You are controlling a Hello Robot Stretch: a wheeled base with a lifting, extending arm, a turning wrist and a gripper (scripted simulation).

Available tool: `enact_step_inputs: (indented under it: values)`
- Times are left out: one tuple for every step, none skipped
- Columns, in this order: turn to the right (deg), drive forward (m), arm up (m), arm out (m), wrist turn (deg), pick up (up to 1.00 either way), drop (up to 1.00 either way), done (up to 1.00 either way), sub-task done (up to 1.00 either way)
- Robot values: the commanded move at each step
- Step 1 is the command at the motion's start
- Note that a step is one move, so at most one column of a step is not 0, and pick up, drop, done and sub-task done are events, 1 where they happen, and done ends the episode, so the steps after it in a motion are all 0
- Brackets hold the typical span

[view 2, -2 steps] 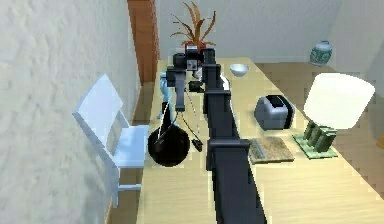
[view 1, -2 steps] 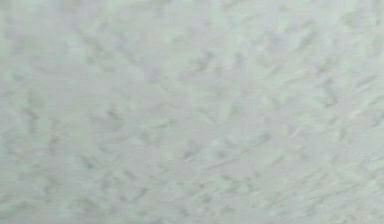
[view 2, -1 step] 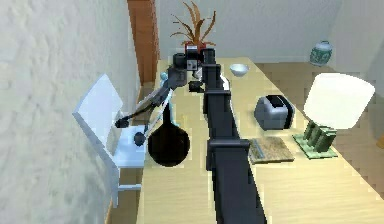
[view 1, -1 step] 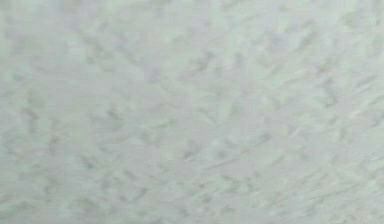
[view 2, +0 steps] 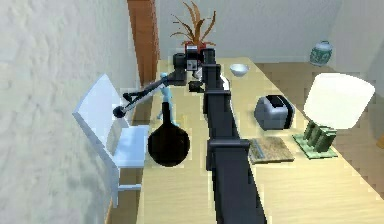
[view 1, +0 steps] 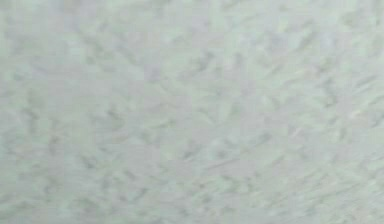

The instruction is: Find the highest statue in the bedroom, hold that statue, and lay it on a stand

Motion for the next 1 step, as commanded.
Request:
enact_step_inputs:
  values:
    - [0.0,0.0,0.0,0.0,45.0,0.0,0.0,0.0,0.0]
